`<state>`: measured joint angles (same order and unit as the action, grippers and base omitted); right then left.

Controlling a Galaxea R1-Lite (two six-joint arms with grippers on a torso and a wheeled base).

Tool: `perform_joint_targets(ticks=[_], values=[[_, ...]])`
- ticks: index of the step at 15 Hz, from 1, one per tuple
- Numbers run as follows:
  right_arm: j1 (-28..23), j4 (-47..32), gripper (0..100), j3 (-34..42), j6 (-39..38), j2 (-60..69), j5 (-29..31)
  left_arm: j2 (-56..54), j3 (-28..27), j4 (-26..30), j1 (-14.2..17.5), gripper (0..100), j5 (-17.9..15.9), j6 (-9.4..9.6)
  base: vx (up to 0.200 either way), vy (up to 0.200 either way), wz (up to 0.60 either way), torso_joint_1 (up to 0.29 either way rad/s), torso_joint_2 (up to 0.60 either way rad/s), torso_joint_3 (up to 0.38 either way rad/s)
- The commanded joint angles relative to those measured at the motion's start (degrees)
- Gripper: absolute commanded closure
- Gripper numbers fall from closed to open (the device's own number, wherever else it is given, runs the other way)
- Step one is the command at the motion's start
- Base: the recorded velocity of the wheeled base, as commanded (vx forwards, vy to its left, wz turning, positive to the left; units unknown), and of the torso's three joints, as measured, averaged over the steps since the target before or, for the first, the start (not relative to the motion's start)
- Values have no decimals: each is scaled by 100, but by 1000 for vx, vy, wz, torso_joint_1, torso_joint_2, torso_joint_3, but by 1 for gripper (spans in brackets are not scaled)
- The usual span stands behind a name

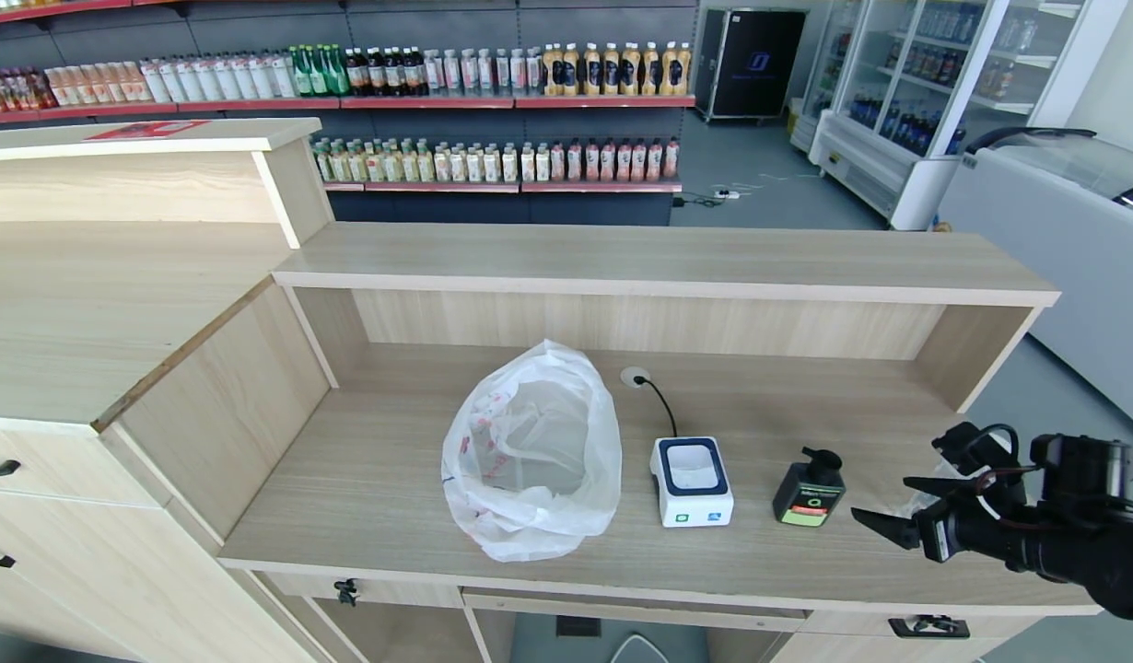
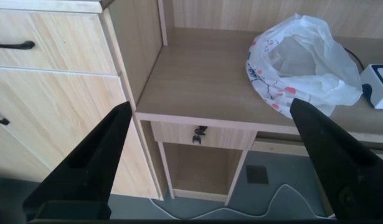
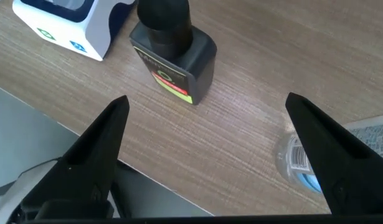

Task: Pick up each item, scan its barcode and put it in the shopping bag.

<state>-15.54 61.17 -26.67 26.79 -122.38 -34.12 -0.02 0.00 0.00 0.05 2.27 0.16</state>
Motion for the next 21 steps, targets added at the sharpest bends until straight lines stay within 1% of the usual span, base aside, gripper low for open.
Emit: perform_joint_targets(ticks=[1, 5, 8, 15, 21], values=[[43, 18, 0, -295, 1, -313, -7, 2, 0, 0, 4, 0, 2, 2, 0, 0, 0, 0, 0, 0], [236, 9, 0, -611, -8, -550, -191, 2, 0, 0, 4, 0, 2, 2, 0, 0, 0, 0, 0, 0], [447, 18, 0, -655, -8, -655, -253, 2, 0, 0, 4, 0, 2, 2, 0, 0, 0, 0, 0, 0], [552, 26, 0, -769, 89, -998, -314, 2, 0, 0, 4, 0, 2, 2, 0, 0, 0, 0, 0, 0], [781, 26, 0, -1297, 107, -1376, -446, 2, 0, 0, 4, 0, 2, 2, 0, 0, 0, 0, 0, 0]])
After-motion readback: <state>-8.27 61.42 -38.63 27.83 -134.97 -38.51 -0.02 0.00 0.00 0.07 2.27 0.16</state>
